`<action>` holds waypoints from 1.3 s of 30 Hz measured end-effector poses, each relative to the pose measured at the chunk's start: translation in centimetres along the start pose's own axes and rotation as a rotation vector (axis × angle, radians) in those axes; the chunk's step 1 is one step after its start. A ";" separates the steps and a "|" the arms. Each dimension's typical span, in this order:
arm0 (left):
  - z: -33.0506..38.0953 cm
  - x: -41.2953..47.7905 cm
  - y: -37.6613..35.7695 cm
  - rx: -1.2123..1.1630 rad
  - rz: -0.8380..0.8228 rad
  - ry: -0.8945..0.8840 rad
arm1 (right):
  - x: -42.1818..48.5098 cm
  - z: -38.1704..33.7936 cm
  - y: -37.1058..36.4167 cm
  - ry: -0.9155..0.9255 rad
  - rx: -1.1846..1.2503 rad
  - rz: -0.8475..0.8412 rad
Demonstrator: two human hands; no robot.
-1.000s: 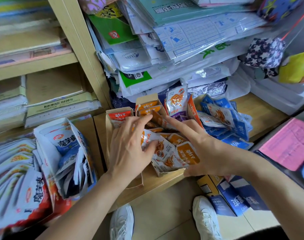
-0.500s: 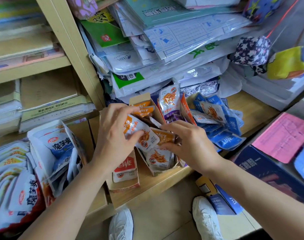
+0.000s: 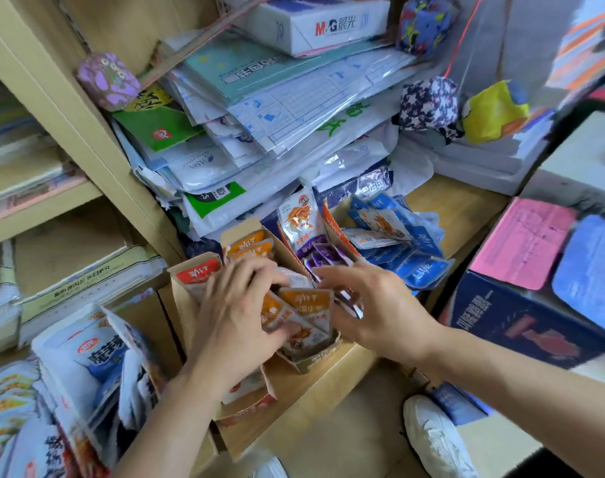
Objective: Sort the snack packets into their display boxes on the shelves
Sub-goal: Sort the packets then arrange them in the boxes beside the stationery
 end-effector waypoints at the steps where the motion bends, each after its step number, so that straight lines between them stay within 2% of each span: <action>1: 0.1 0.0 -0.1 0.032 -0.012 0.032 | 0.5 0.9 1.1 -0.024 -0.037 0.092; 3: 0.4 0.0 -0.5 0.097 -0.043 0.081 | 1.1 2.8 2.4 -0.045 -0.135 0.170; 7: 1.5 0.4 -0.9 0.117 -0.049 0.113 | 0.6 4.7 0.4 0.009 -0.334 -0.095; 9: 2.3 0.8 -0.8 0.115 -0.016 0.101 | 0.4 4.8 0.0 0.034 -0.358 -0.120; 12: 4.4 1.5 -0.9 0.087 0.041 0.000 | 0.6 4.8 0.1 0.036 -0.314 -0.117; 16: 6.4 1.6 -2.7 0.086 0.007 -0.175 | 0.6 5.0 0.8 -0.013 -0.260 -0.104; 21: 3.7 2.3 -2.2 0.113 0.122 -0.004 | 0.9 5.6 2.9 -0.015 -0.247 0.082; 24: 3.7 2.5 -2.3 0.122 0.104 -0.003 | 0.5 5.7 3.4 -0.016 -0.253 0.122; 29: 4.9 2.6 -3.7 0.164 0.023 -0.109 | -0.5 5.1 3.1 -0.014 -0.234 0.101; 34: 4.4 2.4 -4.2 0.156 0.041 -0.085 | -1.5 4.5 1.1 -0.032 -0.309 -0.093; 36: 4.3 2.4 -4.0 0.133 0.060 -0.075 | -1.2 4.4 0.8 -0.008 -0.316 -0.088; 39: 3.9 2.7 -3.5 0.090 0.093 -0.031 | -0.8 4.4 1.5 -0.041 -0.191 -0.018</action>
Point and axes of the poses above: each hand's wrist, its own x-axis towards the middle knuckle, its own y-axis out of the back of the hand, z = x × y, the point moved 7 cm from there along x, towards the middle knuckle, and after that the axes turned 15 degrees about z, right-handed, at the moved point
